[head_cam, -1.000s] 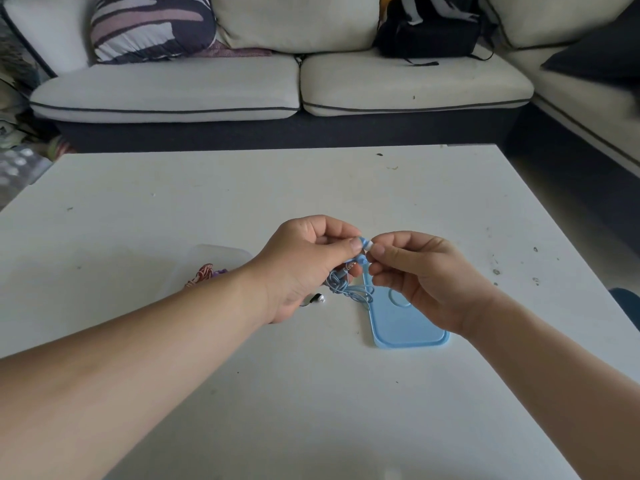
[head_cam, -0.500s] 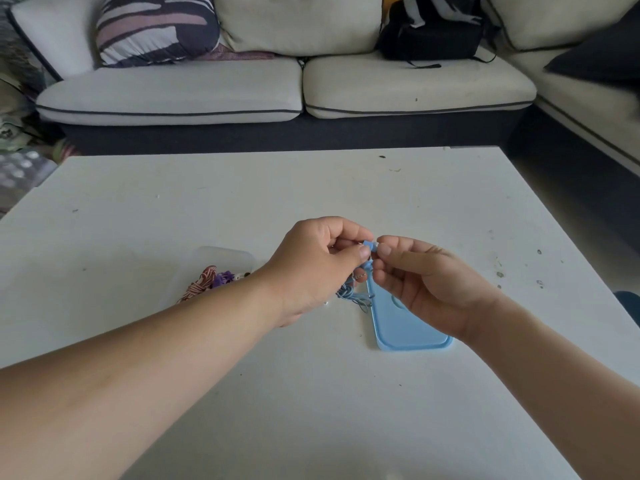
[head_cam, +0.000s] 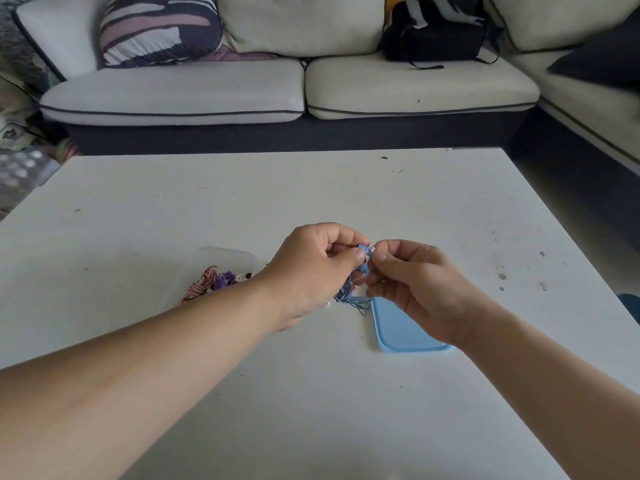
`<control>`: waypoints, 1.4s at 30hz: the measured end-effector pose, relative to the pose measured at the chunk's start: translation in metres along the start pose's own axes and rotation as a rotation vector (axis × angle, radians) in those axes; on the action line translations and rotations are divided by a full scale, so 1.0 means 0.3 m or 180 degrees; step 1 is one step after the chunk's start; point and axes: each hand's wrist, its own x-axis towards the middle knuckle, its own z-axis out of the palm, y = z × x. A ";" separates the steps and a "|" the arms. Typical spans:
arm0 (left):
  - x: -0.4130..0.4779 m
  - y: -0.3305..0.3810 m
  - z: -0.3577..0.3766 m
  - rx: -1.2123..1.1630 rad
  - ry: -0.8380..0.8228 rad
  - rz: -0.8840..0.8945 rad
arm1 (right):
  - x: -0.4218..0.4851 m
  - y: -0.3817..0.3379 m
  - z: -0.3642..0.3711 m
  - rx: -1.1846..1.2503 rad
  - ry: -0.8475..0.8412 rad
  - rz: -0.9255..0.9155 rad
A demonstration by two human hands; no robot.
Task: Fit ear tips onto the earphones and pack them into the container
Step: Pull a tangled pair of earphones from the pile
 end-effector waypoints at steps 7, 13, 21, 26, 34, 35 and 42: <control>-0.006 0.019 0.013 -0.0110 0.0259 0.0107 | -0.004 -0.016 0.029 0.0003 -0.0080 -0.0184; -0.013 0.024 0.018 -0.0121 0.0427 0.0161 | 0.006 0.005 0.049 0.0147 0.0077 -0.0306; -0.014 0.027 0.006 -0.0195 0.0440 0.0188 | -0.005 -0.009 0.058 0.0481 0.0068 -0.0275; -0.005 0.025 0.002 -0.0157 0.0430 0.0191 | -0.007 -0.009 0.062 0.0518 0.0127 -0.0244; 0.001 0.015 -0.004 -0.0159 0.0473 0.0171 | -0.010 -0.002 0.068 0.0359 0.0280 -0.0354; 0.004 0.013 -0.006 -0.0190 0.0508 0.0156 | -0.011 -0.001 0.071 0.0328 0.0331 -0.0386; 0.013 0.001 -0.022 -0.0492 0.0162 -0.0150 | -0.013 -0.038 0.050 0.0521 0.0355 0.0124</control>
